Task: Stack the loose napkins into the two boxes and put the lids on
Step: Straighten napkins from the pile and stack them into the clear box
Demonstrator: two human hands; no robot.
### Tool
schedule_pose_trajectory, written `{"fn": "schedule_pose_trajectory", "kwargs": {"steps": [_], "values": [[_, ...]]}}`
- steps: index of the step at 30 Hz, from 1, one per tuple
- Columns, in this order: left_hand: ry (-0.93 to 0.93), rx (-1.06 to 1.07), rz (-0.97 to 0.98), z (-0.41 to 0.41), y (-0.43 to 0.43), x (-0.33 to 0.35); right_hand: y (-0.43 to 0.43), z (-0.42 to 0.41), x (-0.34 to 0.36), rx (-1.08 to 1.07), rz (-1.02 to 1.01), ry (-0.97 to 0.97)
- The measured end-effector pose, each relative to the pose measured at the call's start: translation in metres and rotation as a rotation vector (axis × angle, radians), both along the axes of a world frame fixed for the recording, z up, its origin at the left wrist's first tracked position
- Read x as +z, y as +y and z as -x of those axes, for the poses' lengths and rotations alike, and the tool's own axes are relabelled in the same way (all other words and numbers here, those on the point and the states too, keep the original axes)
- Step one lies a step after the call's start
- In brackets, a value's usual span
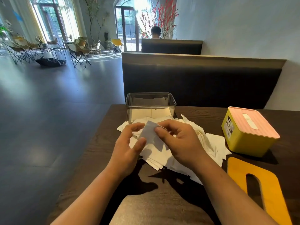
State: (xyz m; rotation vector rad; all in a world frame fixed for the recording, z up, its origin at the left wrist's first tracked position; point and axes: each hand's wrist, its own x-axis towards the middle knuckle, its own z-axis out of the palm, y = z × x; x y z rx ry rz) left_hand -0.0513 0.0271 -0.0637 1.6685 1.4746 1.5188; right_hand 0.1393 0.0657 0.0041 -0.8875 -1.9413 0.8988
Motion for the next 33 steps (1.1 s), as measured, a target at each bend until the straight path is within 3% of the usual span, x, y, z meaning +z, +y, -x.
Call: {"fn": "schedule_pose_trajectory", "kwargs": {"steps": [4, 7, 11, 13, 17, 20, 28, 33], "values": [[-0.286, -0.162, 0.004, -0.003, -0.005, 0.01, 0.008, 0.022, 0.012, 0.061, 0.219, -0.029], [-0.275, -0.09, 0.015, -0.005, -0.006, 0.012, 0.015, 0.036, 0.022, 0.053, 0.454, 0.051], [-0.503, 0.008, 0.105, -0.002, -0.005, 0.018, 0.019, 0.043, 0.025, 0.037, 0.679, 0.174], [-0.48, 0.044, 0.124, -0.002, -0.003, 0.018, 0.019, 0.041, 0.021, 0.051, 0.732, 0.178], [-0.403, 0.109, 0.089, -0.003, 0.0, 0.016, 0.028, 0.039, 0.017, 0.048, 0.601, 0.033], [-0.447, 0.156, 0.058, 0.0, 0.0, 0.016, 0.033, 0.039, 0.018, 0.1, 0.503, -0.138], [-0.796, -0.055, 0.188, 0.005, 0.002, 0.016, 0.036, 0.038, 0.015, 0.243, 0.353, -0.216], [-1.023, 0.145, 0.159, 0.012, 0.006, 0.019, 0.044, 0.032, 0.014, 0.104, 0.098, -0.384]]}}
